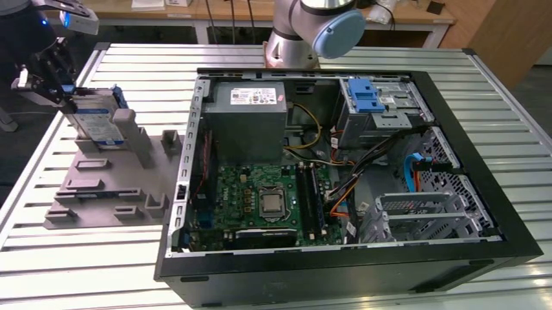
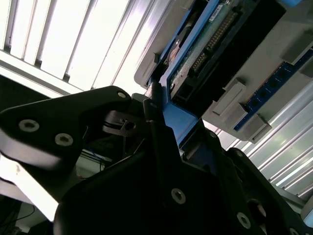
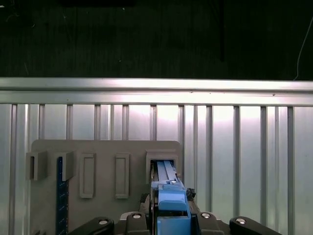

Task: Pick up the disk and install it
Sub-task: 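Pick up the disk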

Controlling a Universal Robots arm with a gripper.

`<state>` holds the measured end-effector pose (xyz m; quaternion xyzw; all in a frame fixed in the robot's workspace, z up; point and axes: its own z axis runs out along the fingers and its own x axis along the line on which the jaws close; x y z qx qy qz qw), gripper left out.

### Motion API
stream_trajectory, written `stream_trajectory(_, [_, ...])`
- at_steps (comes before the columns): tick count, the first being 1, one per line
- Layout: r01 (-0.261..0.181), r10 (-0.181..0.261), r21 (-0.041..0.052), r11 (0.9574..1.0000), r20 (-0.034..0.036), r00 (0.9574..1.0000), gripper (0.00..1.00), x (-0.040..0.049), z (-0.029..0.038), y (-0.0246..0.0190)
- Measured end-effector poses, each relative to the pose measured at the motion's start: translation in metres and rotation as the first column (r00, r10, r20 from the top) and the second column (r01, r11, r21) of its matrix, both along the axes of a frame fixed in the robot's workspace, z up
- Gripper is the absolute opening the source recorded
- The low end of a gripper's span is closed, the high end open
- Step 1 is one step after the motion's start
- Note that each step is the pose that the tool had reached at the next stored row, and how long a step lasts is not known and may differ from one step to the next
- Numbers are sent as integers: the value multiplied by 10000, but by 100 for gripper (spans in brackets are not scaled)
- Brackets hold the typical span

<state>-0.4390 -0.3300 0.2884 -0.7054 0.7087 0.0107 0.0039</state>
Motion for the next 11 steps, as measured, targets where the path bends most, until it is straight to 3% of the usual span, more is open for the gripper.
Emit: stream_trajectory(11, [0, 0, -2, 10000, 1, 10000, 36, 0, 0, 0])
